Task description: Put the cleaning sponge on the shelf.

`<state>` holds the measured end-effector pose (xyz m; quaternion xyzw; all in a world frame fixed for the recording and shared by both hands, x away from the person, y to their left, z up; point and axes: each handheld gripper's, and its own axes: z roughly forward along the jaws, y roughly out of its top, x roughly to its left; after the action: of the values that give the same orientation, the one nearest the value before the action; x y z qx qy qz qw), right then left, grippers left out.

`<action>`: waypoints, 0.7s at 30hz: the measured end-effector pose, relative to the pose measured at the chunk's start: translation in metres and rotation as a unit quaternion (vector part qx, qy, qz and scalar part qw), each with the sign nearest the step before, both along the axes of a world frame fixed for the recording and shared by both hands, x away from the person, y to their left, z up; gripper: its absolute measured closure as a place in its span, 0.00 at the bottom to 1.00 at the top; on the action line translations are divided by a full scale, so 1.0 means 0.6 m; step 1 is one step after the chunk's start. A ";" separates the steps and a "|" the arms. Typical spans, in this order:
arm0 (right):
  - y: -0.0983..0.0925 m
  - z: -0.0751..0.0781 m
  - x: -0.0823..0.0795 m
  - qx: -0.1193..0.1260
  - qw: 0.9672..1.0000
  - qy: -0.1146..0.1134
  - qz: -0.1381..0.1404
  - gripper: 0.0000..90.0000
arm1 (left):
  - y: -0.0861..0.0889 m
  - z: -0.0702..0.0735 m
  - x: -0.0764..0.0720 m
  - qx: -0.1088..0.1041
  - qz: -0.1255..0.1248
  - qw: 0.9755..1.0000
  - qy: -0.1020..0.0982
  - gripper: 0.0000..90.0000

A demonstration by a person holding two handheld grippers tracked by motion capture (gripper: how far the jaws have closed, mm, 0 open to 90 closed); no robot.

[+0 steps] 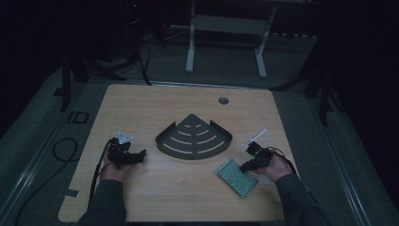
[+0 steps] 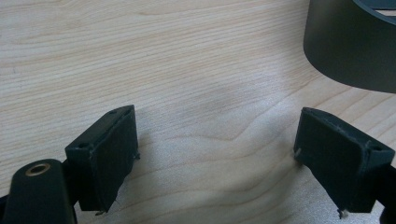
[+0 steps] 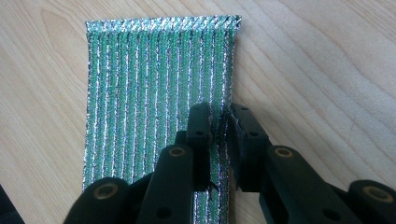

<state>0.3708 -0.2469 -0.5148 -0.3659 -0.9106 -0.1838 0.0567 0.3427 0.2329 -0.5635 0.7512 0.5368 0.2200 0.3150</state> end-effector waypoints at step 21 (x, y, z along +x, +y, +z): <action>-0.002 0.003 -0.010 0.010 1.000 -0.021 0.002 0.99 | 0.000 0.000 0.000 0.000 0.000 1.000 0.000 0.15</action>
<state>0.3649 -0.2481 -0.5129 -0.3598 -0.9103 -0.2004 0.0413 0.3428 0.2329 -0.5635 0.7511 0.5371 0.2199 0.3147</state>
